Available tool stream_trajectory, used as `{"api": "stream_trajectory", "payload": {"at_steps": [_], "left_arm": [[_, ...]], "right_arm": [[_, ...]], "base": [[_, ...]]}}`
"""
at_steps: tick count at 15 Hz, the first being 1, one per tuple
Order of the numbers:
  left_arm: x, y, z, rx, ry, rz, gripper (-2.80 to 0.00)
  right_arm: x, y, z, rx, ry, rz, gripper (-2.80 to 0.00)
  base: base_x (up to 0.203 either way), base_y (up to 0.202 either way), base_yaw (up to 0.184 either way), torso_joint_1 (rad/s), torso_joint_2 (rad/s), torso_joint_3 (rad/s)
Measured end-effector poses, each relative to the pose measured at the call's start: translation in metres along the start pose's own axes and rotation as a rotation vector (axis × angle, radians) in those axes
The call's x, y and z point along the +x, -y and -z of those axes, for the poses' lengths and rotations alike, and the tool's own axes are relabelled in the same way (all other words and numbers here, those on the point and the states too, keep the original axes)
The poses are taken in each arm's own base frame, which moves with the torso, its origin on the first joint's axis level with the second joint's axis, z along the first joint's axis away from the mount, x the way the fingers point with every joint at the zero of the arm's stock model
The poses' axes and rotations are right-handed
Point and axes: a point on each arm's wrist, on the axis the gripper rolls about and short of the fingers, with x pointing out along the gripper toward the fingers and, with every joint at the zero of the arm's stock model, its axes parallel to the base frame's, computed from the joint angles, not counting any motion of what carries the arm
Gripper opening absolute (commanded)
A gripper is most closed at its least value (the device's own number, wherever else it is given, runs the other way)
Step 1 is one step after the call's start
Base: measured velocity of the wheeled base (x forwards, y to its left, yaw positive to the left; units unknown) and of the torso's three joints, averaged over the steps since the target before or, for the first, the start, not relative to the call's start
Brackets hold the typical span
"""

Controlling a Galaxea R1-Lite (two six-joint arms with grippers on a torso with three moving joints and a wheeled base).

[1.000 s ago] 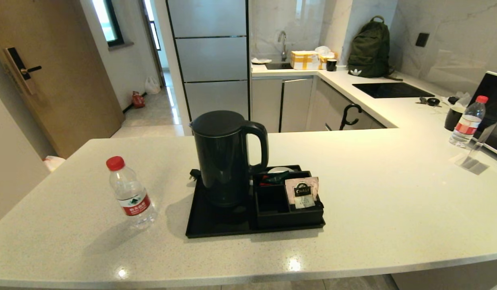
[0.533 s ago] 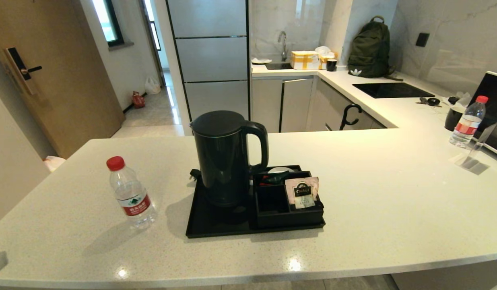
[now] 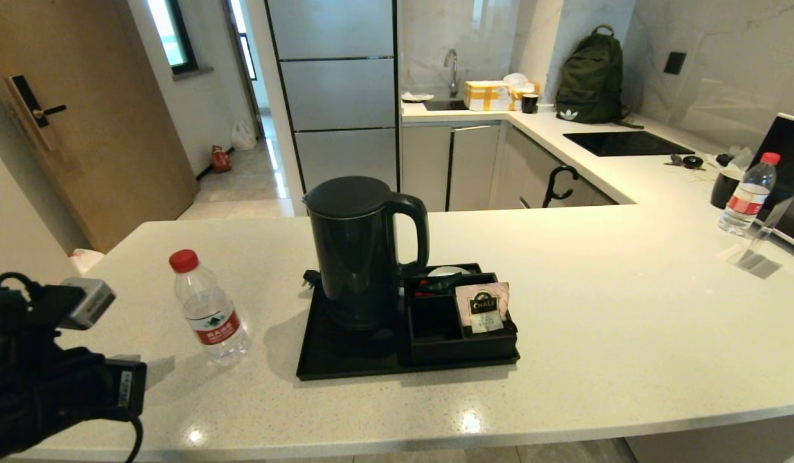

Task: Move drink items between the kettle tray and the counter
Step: Return the bottled water to its original position

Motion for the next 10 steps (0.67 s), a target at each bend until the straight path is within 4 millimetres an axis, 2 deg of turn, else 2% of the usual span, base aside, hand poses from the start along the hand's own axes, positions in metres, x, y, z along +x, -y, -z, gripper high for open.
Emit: {"api": "stream_trajectory", "payload": {"at_steps": [4, 6, 10], "left_arm": [[0.048, -0.001, 0.01, 0.018, 0.124, -0.012, 0.0], [0.056, 0.001, 0.009, 0.028, 0.18, -0.008, 0.0], [0.063, 0.009, 0.004, 0.047, 0.187, 0.015, 0.0]], "right_arm": [[0.0, 0.0, 0.0, 0.0, 0.0, 0.0, -2.8], [0.0, 0.0, 0.0, 0.0, 0.0, 0.0, -2.8], [0.0, 0.0, 0.0, 0.0, -0.001, 0.0, -2.8]], "base": [[0.0, 0.0, 0.0, 0.0, 0.0, 0.0], [0.0, 0.0, 0.0, 0.0, 0.0, 0.0], [0.0, 0.0, 0.0, 0.0, 0.0, 0.0]]}}
